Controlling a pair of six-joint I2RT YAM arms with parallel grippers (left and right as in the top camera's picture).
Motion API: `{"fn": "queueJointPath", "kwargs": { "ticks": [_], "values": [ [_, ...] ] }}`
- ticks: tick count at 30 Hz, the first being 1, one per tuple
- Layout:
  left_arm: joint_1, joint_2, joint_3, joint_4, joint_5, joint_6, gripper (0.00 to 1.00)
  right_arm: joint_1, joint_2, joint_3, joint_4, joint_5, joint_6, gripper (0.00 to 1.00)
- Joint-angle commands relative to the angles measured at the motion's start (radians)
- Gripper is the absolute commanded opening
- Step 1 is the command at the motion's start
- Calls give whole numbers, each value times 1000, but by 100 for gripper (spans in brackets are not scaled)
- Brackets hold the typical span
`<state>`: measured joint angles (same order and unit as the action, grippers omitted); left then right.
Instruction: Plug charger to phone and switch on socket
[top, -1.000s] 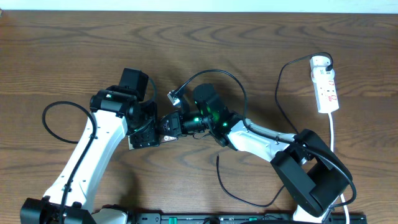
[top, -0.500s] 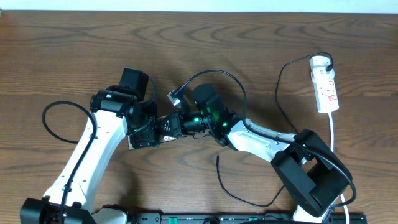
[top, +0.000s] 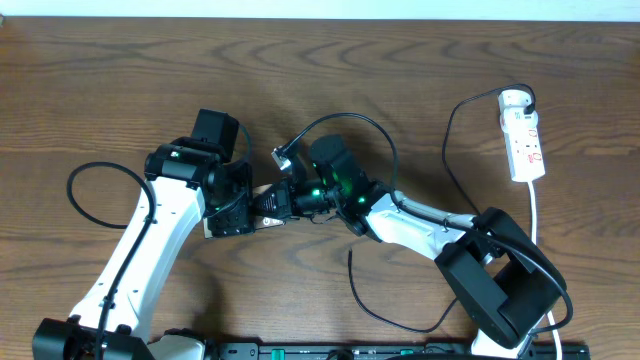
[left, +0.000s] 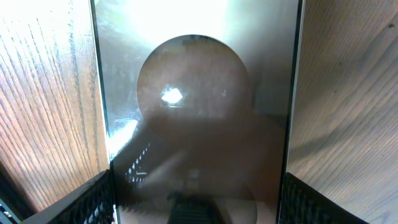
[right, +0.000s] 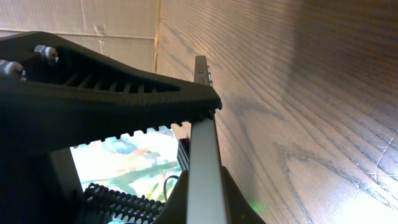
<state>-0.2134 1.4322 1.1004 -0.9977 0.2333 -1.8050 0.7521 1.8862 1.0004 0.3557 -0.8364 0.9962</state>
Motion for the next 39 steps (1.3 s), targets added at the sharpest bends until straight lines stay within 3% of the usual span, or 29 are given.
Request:
{"fn": "queueJointPath", "kwargs": {
  "ticks": [1,14,17,22,29,39],
  "values": [
    [-2,-13,16,-6,-17,20,7,16,-5,16,11,-29,-25,2],
    [-2,-13,16,-7,-16,20,8,14,-5,16,7,-29,-25,1],
    [-2,-13,16,-7,-17,20,39,14,-5,16,8,-29,-25,1],
    [-2,-13,16,-8,-17,25,62,14,-5,16,7,-30,-25,1],
    [-2,-13,16,-8,-17,32,70,12,-5,16,7,-30,-26,1],
    [-2,-13,16,-11,-17,35,72,10,-5,16,7,-30,-26,1]
  ]
}}
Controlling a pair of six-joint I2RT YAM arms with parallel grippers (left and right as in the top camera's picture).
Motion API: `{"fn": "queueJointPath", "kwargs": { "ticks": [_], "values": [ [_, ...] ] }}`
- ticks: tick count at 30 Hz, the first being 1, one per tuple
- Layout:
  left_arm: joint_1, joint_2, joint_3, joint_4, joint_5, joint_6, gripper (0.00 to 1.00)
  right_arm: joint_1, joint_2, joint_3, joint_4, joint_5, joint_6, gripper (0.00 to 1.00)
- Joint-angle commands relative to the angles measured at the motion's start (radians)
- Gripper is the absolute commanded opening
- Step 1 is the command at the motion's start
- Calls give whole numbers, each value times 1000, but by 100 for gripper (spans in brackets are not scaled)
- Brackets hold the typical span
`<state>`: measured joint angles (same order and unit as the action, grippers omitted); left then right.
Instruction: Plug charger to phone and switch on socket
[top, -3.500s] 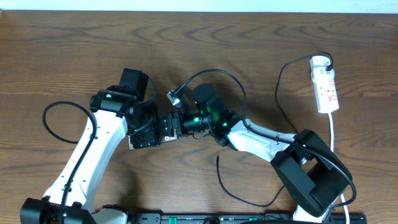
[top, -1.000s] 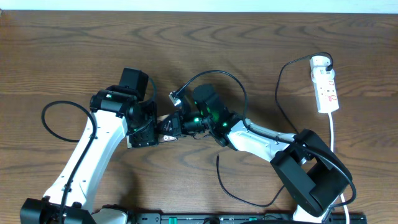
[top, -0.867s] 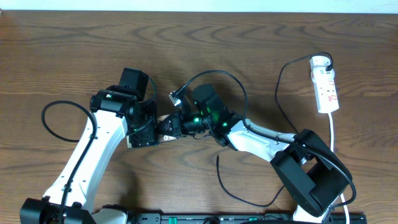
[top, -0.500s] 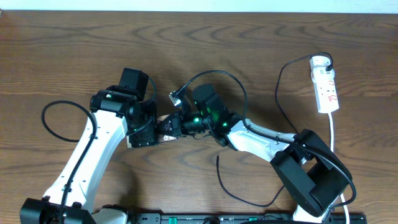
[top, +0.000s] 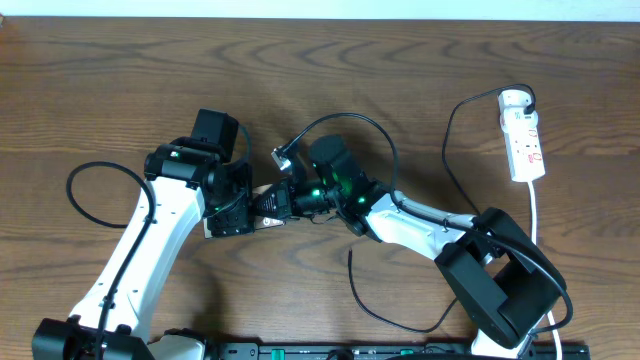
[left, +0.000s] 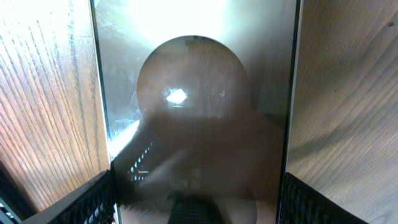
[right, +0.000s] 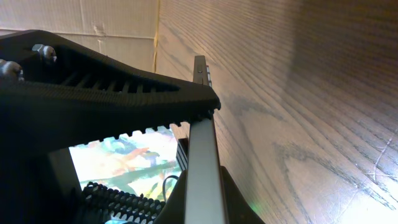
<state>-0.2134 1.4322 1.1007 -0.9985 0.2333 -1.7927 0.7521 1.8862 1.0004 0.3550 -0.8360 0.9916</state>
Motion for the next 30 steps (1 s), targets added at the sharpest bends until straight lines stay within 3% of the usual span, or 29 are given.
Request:
{"fn": "queueJointPath", "kwargs": {
  "ticks": [1,17,21,30],
  "values": [
    [-2,-13,16,-10,-17,23,72,9,-5,16,8,-31,-21,1],
    [-2,-13,16,-10,29,28,82,5,-5,16,7,-31,-24,1],
    [-1,-13,16,-10,29,50,91,0,-5,16,0,-31,-27,1],
    [-1,-13,16,-10,28,57,93,0,-5,16,-1,-31,-27,1]
  ]
}}
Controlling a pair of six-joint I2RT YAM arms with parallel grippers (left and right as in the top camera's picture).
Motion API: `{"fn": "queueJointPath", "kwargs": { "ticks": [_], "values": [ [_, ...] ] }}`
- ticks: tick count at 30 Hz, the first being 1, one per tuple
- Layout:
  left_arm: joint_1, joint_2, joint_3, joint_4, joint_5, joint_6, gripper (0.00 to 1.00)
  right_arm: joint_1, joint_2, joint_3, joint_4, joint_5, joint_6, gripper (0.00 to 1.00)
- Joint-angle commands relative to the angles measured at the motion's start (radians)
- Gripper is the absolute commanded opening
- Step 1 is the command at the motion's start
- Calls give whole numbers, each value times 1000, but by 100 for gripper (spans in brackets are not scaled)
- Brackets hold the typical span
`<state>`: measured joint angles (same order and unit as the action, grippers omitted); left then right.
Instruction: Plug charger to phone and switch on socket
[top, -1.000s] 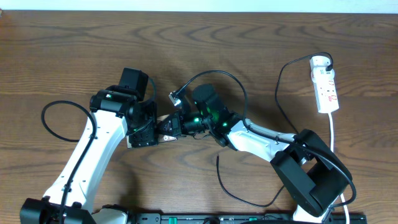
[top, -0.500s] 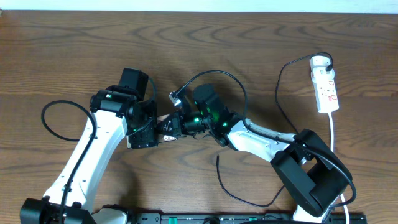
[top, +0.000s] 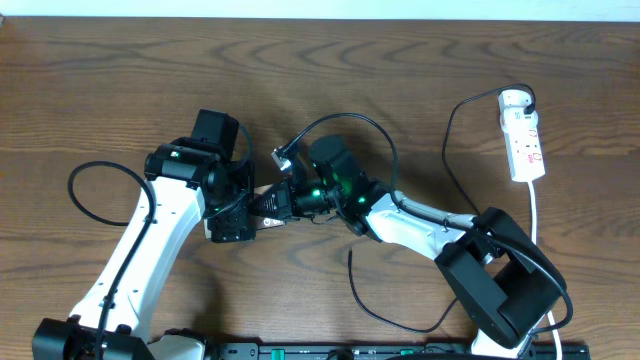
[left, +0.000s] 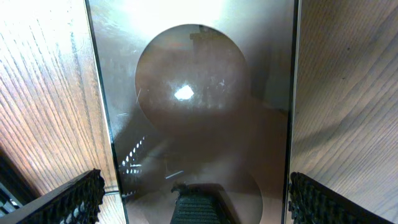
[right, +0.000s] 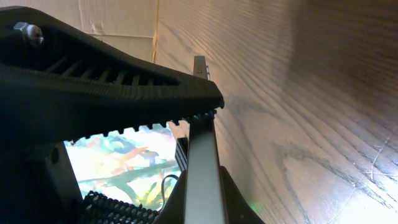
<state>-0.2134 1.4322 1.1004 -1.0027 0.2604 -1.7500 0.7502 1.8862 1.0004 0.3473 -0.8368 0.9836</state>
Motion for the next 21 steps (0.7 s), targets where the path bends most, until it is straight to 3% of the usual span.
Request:
{"fn": "queueJointPath", "kwargs": {
  "ticks": [1,8,10,21],
  "values": [
    [-1,-13,16,-6,2,14,92,2,-5,16,7,-31,-19,1],
    [-1,-13,16,-6,1,14,93,1,-5,16,7,-30,-20,1],
    [-1,-13,16,-6,1,14,98,1,-5,16,7,-30,-20,1],
    [-1,-13,16,-6,1,14,98,-5,-5,16,3,-37,-31,1]
  ]
}}
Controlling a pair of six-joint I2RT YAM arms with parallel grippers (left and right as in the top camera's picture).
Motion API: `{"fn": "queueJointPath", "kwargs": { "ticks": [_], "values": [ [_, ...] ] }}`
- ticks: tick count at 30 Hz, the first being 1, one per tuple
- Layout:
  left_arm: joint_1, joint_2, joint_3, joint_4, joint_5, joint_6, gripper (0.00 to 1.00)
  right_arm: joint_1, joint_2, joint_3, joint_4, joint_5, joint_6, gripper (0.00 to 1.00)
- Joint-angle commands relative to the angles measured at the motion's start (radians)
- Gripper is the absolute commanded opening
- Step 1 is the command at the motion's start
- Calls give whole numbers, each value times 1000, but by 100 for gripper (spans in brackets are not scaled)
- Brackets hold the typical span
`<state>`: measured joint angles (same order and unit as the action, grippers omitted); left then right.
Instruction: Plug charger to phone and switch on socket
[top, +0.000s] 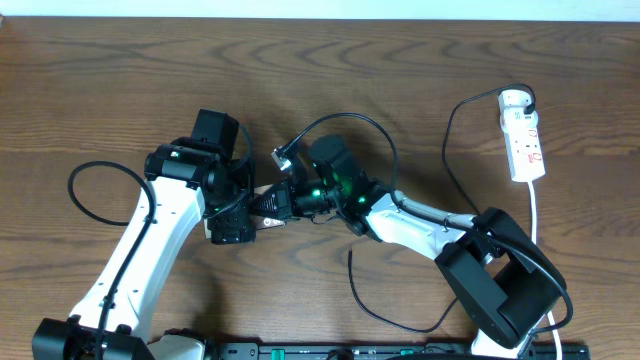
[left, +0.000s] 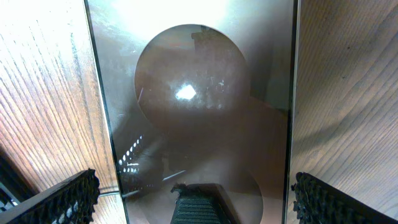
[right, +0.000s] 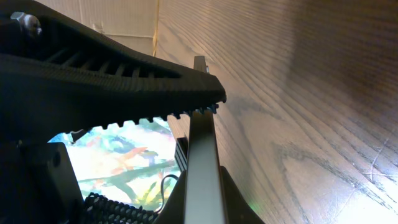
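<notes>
The phone (left: 199, 93) lies face up on the wooden table and fills the left wrist view with its dark, reflective screen. My left gripper (top: 232, 218) stands over it, open, with its fingers (left: 71, 196) a little clear of the two long edges. My right gripper (top: 272, 200) is shut on the phone's silver edge (right: 202, 162), its toothed upper finger (right: 124, 87) lying across it. The charger plug (top: 282, 156) lies loose just behind both grippers on a black cable (top: 370, 125). The white power strip (top: 524, 140) lies at the far right.
The charger cable runs from the power strip down past the right arm (top: 420, 215) and loops at the front (top: 355, 290). The right arm's base (top: 500, 290) stands at the front right. A black arm cable (top: 85, 190) loops at the left.
My left gripper's fingers stand slightly farther from the phone's edges. The right gripper, the phone and the charger plug have not moved.
At the first two moments my left gripper's fingers pressed on the phone's long edges while the right gripper held its edge. By 0.7 s ago the left fingers had parted from the phone, and now they are wider still. The right gripper's hold is unchanged.
</notes>
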<state>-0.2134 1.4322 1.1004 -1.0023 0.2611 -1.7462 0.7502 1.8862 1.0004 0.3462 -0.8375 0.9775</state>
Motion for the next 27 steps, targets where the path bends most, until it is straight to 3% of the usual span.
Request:
{"fn": "queueJointPath", "kwargs": {
  "ticks": [1,17,27],
  "values": [
    [-1,-13,16,-6,0,10,98,-6,-5,16,2,-37,-25,1],
    [-1,-15,16,-5,1,57,98,-57,-5,16,-52,-35,-59,1],
    [0,-61,16,63,16,214,98,-140,-5,16,-145,-24,-72,1]
  ]
}}
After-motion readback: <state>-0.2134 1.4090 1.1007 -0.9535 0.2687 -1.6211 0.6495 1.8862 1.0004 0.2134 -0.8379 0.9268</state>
